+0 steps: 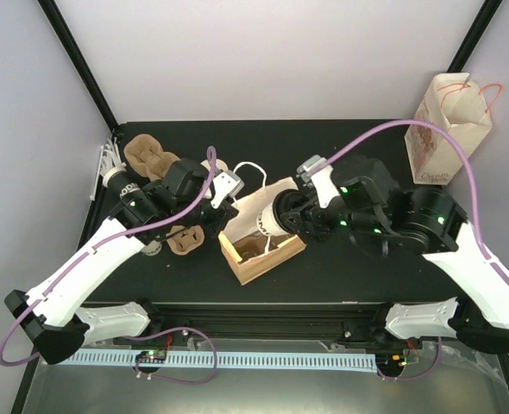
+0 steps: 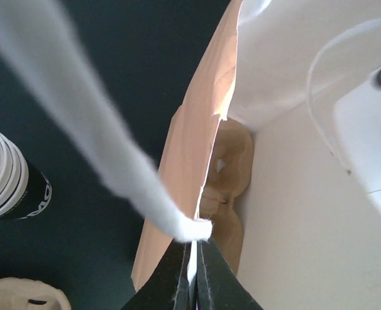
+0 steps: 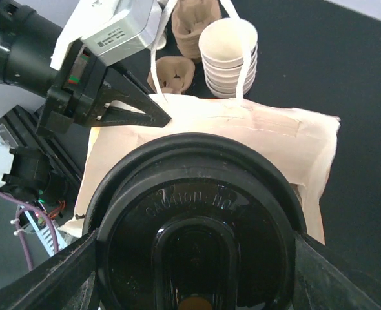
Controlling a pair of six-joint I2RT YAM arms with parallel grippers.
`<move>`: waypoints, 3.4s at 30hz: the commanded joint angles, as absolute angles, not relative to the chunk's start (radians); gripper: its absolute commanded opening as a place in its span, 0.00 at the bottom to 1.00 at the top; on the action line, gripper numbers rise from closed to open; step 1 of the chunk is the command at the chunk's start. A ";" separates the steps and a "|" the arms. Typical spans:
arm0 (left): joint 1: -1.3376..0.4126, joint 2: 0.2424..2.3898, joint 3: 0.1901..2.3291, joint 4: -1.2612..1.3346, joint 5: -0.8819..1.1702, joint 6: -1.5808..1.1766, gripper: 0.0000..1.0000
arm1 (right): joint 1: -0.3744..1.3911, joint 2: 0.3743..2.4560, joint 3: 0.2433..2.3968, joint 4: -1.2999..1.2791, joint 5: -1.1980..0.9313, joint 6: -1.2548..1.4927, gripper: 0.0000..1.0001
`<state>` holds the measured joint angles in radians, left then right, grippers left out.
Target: Pack the takeout coffee
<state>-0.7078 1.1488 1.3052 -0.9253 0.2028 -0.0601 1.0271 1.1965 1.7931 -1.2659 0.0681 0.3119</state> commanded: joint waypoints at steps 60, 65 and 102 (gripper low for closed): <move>-1.243 0.879 0.908 -0.494 -0.142 0.017 0.02 | 1.708 1.179 0.846 -0.624 1.030 0.519 0.43; -1.242 0.877 0.912 -0.470 -0.133 -0.027 0.02 | 1.709 1.116 0.752 -0.406 0.974 0.397 0.43; -1.241 0.854 0.974 -0.505 -0.025 -0.144 0.02 | 1.617 1.117 0.623 -0.250 0.909 0.158 0.42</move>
<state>-1.2339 0.8604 0.9249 -0.5323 -0.0658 -0.1154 1.6466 1.1851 0.6506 -0.2745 0.9489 0.1505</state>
